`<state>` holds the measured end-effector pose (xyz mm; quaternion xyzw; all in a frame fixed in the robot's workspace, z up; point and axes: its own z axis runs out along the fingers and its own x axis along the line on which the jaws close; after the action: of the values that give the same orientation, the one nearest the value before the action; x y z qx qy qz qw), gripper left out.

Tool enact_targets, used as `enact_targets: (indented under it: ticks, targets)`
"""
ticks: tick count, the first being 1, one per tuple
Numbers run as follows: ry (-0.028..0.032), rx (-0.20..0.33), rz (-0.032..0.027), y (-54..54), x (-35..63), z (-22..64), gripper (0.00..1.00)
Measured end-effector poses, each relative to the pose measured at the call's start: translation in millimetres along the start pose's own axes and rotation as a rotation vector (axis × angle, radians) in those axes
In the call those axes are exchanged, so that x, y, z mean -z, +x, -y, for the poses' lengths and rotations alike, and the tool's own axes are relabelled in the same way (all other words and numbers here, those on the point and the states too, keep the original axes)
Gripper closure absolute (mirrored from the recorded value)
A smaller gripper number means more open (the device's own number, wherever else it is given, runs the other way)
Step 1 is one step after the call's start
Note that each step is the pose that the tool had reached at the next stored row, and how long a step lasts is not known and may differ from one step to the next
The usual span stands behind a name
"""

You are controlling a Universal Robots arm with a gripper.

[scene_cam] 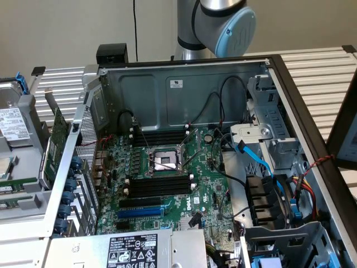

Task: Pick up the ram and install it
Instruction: 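Pick up the ram and move it above insertion slot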

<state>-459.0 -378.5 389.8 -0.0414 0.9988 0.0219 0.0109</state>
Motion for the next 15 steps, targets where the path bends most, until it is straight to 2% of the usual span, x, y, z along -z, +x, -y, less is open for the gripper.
enact_targets:
  ticks: [15]
  targets:
    - [-0.0063, 0.271, -0.0118, 0.0, -0.5, 0.0, 0.89]
